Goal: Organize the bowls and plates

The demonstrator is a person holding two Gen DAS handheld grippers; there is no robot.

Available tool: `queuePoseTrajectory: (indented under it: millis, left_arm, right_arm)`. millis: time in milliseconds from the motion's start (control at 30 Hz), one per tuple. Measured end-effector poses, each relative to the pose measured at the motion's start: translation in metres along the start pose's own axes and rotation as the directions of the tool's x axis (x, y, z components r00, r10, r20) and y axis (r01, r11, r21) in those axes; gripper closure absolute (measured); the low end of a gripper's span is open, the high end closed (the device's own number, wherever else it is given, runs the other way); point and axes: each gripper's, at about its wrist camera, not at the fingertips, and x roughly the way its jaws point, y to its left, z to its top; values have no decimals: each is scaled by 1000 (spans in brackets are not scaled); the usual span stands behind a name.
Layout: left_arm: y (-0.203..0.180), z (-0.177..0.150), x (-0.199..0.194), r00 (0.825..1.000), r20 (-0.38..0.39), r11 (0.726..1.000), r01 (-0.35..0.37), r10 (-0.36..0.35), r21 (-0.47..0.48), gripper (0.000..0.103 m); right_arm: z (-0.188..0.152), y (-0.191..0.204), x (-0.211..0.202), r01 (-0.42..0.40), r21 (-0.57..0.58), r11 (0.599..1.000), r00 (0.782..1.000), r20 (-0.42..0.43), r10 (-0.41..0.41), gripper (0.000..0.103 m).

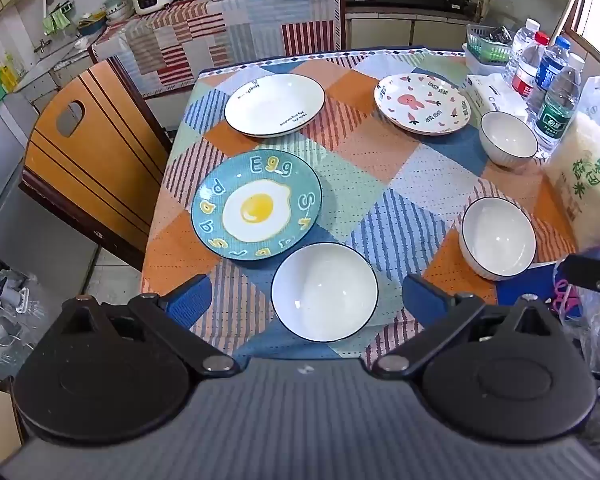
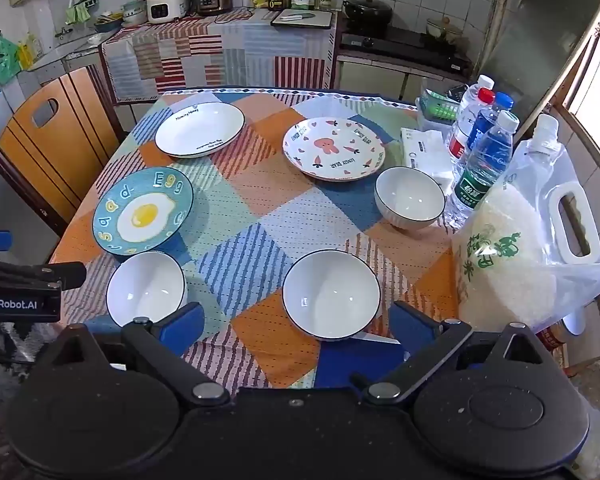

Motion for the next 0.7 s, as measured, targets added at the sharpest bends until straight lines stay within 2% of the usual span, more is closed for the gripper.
queuePoseTrajectory:
  millis: [100, 133, 333, 567, 700]
  left_arm:
    - [3, -9, 0, 1000, 15, 1000, 2, -2, -17, 0]
    - [-1, -6, 7, 1000, -24, 1000, -4, 4, -12, 0]
    - [0, -6, 16, 999, -53, 1000, -14, 14, -16, 1]
    - [-4, -2, 9, 999, -33, 1000, -23, 23, -3, 1]
    - [-3, -4, 5, 1000, -22, 1000, -4, 4, -4, 1]
  right_arm:
    - [1, -1, -1, -18, 11, 1000, 1000, -6, 18, 2]
    - [1, -1, -1, -19, 14, 1000, 1000, -6, 19, 2]
    - [-1, -12, 9, 16, 25, 1000, 1000, -9, -16, 2]
    - [-1, -12, 0, 23, 29, 999, 1000, 15, -23, 2]
    - [-3, -14, -1, 33, 32, 999, 999, 23, -33, 2]
